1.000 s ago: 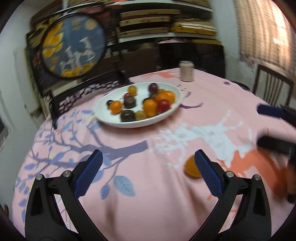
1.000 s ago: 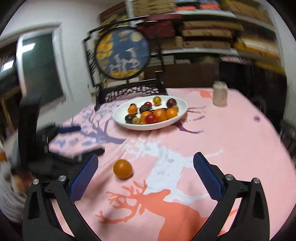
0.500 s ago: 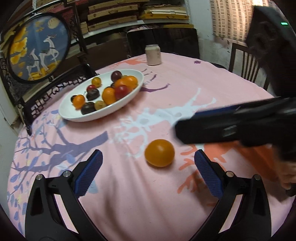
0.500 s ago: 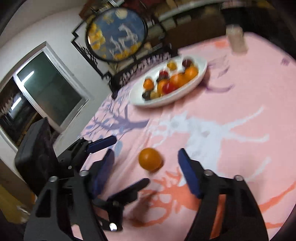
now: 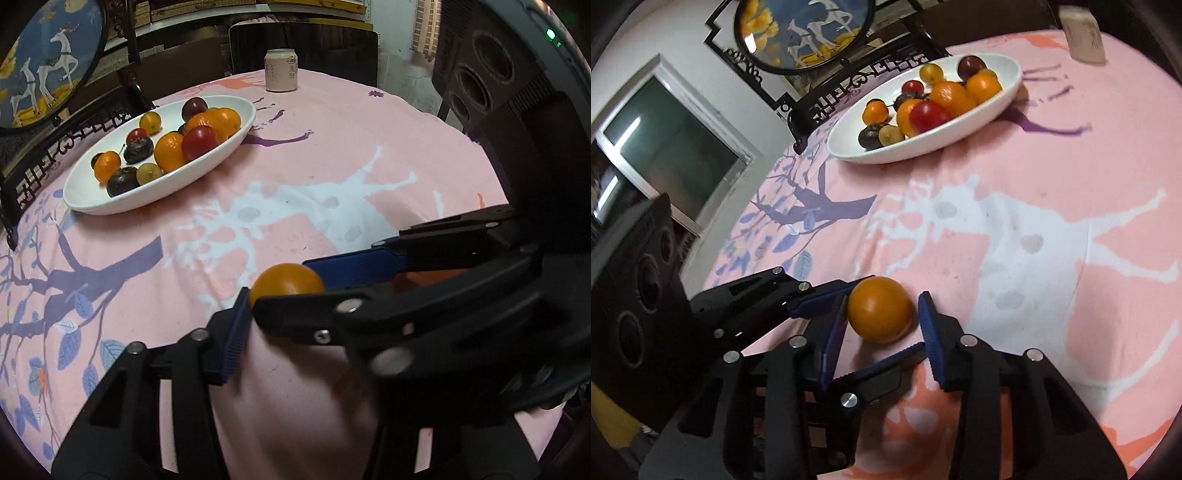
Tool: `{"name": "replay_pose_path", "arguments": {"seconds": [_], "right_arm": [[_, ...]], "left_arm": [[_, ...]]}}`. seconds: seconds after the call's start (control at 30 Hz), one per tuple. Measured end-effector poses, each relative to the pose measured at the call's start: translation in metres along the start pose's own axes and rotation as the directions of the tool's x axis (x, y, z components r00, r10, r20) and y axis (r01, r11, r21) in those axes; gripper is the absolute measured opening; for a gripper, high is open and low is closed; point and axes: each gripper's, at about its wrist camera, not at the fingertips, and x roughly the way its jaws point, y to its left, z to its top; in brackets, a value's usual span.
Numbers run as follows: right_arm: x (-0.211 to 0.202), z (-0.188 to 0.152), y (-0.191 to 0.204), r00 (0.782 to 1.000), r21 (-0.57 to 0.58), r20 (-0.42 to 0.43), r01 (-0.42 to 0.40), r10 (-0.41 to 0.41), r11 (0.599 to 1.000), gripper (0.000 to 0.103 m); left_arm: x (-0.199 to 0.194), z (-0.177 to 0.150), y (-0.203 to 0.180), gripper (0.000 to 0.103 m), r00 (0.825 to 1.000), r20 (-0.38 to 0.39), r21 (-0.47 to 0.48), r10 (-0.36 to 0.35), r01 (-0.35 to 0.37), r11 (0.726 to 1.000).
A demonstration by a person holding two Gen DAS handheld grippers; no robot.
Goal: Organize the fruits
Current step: 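Close the right tool around the orange fruit and lift it, then carry the orange fruit over the plate and open the right tool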
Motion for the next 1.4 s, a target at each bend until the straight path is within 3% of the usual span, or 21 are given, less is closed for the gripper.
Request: {"name": "replay_pose_path", "arguments": {"seconds": [0.23, 0.43, 0.6, 0.73, 0.83, 1.0, 1.2, 1.27, 1.4], "right_arm": [[-0.001, -0.004, 0.005, 0.998, -0.049, 0.049, 0.044, -0.041, 0.998, 0.035], [-0.019, 0.005, 0.016, 0.993, -0.089, 0.113, 0.036, -0.026, 0.995, 0.035], [-0.033, 0.042, 0.037, 0.986, -0.159, 0.164, 0.052, -0.026, 0.986, 0.035], [-0.028, 0.093, 0.045, 0.98, -0.19, 0.198, 0.054, -0.015, 0.98, 0.035], [-0.011, 0.122, 0.042, 0.979, -0.194, 0.203, 0.06, -0.02, 0.979, 0.035], [0.04, 0.166, 0.02, 0.987, -0.184, 0.151, 0.08, -0.053, 0.98, 0.035], [0.075, 0.184, 0.0, 0.991, -0.154, 0.106, 0.1, -0.084, 0.983, 0.035], [0.082, 0.188, -0.003, 0.991, -0.155, 0.095, 0.106, -0.092, 0.982, 0.036], [0.086, 0.192, -0.01, 0.99, -0.103, 0.09, 0.115, -0.105, 0.988, 0.04]], "left_arm": [[-0.004, 0.002, -0.005, 0.039, 0.998, 0.02, 0.029, 0.053, -0.053, 0.998], [-0.025, 0.008, -0.01, 0.039, 0.988, 0.112, 0.065, 0.106, -0.114, 0.991], [-0.047, 0.04, 0.007, 0.039, 0.971, 0.197, 0.05, 0.138, -0.151, 0.987], [-0.052, 0.073, 0.039, 0.039, 0.959, 0.239, 0.021, 0.154, -0.164, 0.986], [-0.037, 0.094, 0.068, 0.039, 0.957, 0.24, -0.002, 0.163, -0.167, 0.986], [0.008, 0.114, 0.115, 0.039, 0.972, 0.19, -0.048, 0.136, -0.13, 0.99], [0.047, 0.122, 0.142, 0.04, 0.982, 0.141, -0.067, 0.122, -0.113, 0.991], [0.053, 0.122, 0.145, 0.042, 0.981, 0.142, -0.079, 0.129, -0.118, 0.99], [0.054, 0.123, 0.151, 0.071, 0.97, 0.154, -0.106, 0.188, -0.173, 0.979]]}}
